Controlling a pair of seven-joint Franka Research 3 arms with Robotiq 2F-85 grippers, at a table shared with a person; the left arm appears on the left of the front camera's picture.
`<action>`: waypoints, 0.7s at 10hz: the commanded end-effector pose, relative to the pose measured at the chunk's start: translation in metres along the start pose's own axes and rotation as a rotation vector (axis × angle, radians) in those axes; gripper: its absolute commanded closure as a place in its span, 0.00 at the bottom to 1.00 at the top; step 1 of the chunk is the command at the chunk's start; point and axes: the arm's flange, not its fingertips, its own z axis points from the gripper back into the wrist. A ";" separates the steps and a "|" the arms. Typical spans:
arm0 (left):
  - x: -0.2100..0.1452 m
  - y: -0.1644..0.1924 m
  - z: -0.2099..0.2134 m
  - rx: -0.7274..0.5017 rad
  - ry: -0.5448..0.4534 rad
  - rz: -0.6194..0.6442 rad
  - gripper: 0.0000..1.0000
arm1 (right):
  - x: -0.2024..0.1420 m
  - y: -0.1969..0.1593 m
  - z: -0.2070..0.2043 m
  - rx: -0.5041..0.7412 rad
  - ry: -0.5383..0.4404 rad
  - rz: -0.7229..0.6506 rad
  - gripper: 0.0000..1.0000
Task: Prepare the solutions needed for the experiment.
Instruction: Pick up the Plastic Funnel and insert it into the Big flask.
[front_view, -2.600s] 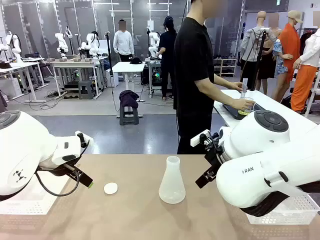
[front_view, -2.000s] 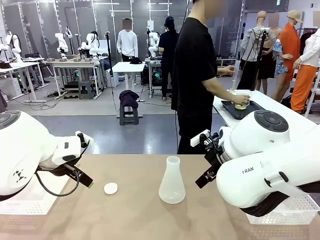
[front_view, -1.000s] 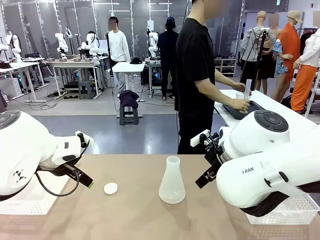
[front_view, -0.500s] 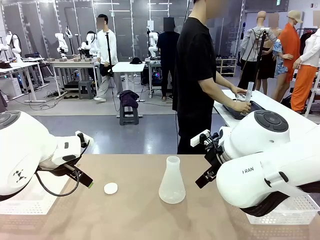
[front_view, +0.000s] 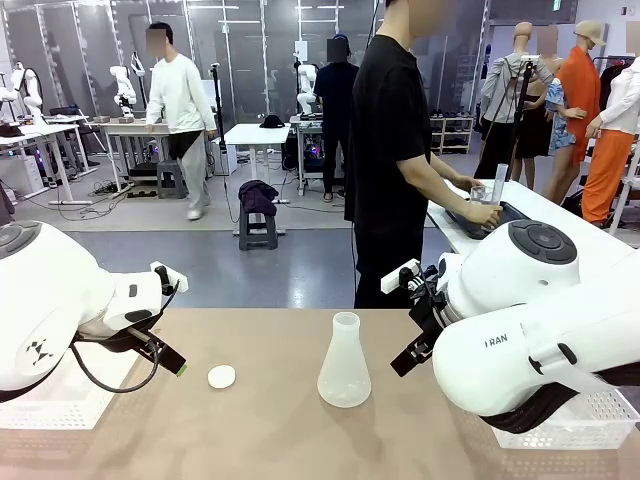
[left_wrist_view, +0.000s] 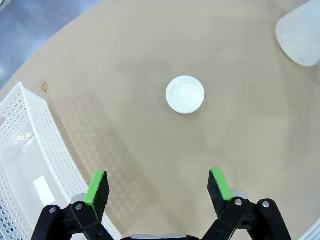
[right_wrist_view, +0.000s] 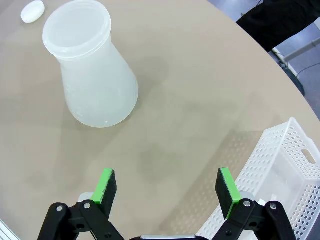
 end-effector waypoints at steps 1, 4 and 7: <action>0.005 -0.002 0.005 -0.043 -0.005 -0.046 0.00 | 0.003 -0.006 0.008 0.040 -0.007 -0.002 0.00; 0.013 0.005 0.044 -0.082 -0.086 -0.043 0.00 | 0.008 -0.024 0.056 0.064 -0.115 -0.049 0.00; 0.020 0.014 0.086 -0.210 -0.178 0.023 0.00 | 0.010 -0.037 0.111 0.114 -0.220 -0.156 0.00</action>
